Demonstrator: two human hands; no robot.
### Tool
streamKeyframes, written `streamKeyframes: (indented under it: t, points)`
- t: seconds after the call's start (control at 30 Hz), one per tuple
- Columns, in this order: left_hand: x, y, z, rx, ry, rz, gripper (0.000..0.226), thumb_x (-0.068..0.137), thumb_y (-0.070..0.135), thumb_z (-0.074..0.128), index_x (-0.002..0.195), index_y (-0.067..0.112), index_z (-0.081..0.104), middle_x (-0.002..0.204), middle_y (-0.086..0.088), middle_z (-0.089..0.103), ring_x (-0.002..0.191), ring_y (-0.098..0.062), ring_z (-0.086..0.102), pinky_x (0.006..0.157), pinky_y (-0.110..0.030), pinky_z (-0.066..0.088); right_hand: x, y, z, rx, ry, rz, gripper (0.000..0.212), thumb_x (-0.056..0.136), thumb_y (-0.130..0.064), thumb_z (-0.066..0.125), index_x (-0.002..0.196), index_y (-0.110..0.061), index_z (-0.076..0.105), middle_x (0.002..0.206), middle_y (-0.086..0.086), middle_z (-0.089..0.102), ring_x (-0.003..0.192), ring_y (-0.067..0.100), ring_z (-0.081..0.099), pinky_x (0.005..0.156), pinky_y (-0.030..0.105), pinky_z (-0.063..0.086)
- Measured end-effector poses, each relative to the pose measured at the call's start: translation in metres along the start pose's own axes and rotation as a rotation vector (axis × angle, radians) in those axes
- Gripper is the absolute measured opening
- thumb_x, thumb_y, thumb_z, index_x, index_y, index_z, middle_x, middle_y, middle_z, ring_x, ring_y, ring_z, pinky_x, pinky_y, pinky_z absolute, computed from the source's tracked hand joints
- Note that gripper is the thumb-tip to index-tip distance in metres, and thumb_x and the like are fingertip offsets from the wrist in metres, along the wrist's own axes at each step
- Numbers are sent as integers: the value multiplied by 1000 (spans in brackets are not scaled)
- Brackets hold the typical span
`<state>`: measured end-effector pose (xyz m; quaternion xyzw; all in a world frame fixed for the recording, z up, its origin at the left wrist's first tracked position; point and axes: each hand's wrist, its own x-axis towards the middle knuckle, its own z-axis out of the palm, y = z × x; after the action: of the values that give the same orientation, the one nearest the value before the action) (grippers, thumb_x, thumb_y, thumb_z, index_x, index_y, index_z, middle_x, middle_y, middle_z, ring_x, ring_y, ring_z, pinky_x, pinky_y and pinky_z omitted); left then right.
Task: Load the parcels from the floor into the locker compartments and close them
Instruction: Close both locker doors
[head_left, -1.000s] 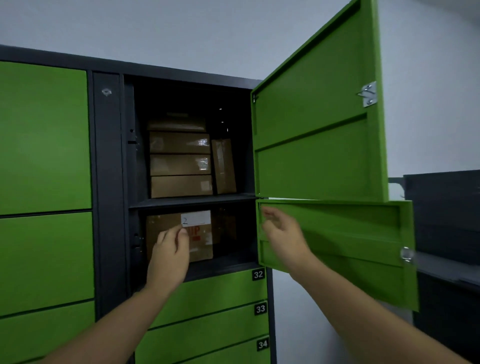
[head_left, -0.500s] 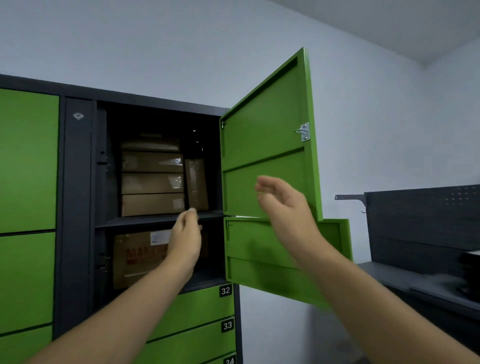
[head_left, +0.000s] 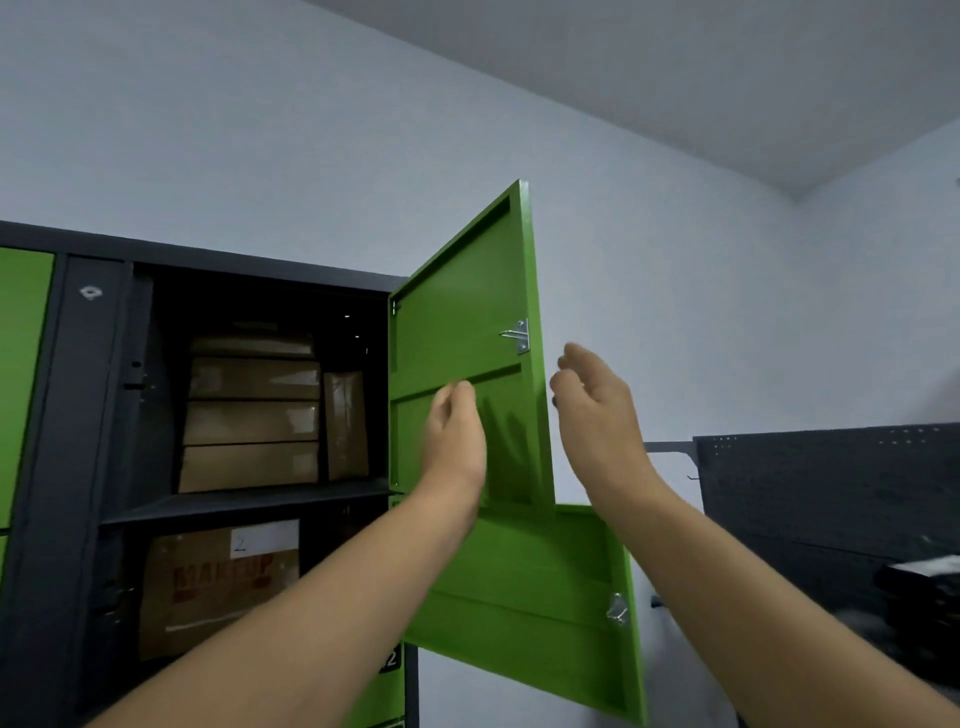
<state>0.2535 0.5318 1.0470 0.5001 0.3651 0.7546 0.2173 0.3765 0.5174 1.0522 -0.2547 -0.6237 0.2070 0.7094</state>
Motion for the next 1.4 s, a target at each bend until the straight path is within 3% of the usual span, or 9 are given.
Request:
streamKeyframes:
  t: [0.17,0.4,0.5,0.6,0.8,0.93,1.1,1.27,1.4]
  points:
    - [-10,3,22,-72,-46,-14,51,106,49,45,155,35,44,144,14,53,129,-10,50,114,-34,38,-1,15,2,83,-55,-34,37,96,-9,43,109,-24,75,99,-5,78,96,17,71,89,38,60]
    - [-18,0,24,11,-33,103,74,86,83,38,144,40,54,141,16,62,130,-1,57,113,-37,45,5,24,18,235,-92,-65,22,97,-20,51,95,-14,72,95,14,74,96,35,68,87,55,58]
    - [-22,8,15,69,21,211,53,103,63,41,146,34,51,113,25,66,96,22,61,94,-17,46,3,23,30,268,-179,-127,22,104,-22,55,91,-9,67,85,5,72,84,21,69,74,34,59]
    - [-20,12,-2,107,66,232,70,87,72,54,149,41,49,124,17,71,116,2,65,110,-34,48,-2,23,49,272,-246,-156,22,108,-28,51,96,-14,64,75,-17,66,72,-1,62,65,16,48]
    - [-19,23,-51,286,148,368,42,100,54,57,137,36,59,115,13,75,110,-4,70,103,-39,55,-3,32,104,321,-315,-136,39,107,-49,41,137,-28,54,135,-7,58,122,5,60,106,38,51]
    - [-20,41,-96,463,276,498,57,104,39,58,155,34,36,120,20,63,110,2,64,96,-27,56,-19,27,143,374,-253,-176,45,109,-45,33,150,-30,45,154,-10,46,144,3,40,122,38,33]
    - [-2,48,-168,655,400,545,71,102,14,61,159,36,26,144,8,47,125,-17,60,104,-44,55,-38,26,201,275,-259,-226,51,109,-37,31,158,-23,37,168,-6,27,154,3,18,128,33,15]
    - [7,34,-223,948,359,514,79,96,-14,49,161,28,32,156,2,26,132,2,42,105,5,19,-37,53,262,42,-378,-317,58,108,-51,26,163,-32,22,173,-6,-3,158,10,2,128,44,13]
    - [36,13,-259,1085,297,504,78,95,-7,53,159,34,36,170,-1,2,160,-21,6,124,-25,13,-22,72,300,-122,-400,-370,60,107,-59,17,163,-39,11,170,-4,-21,159,20,-5,126,46,10]
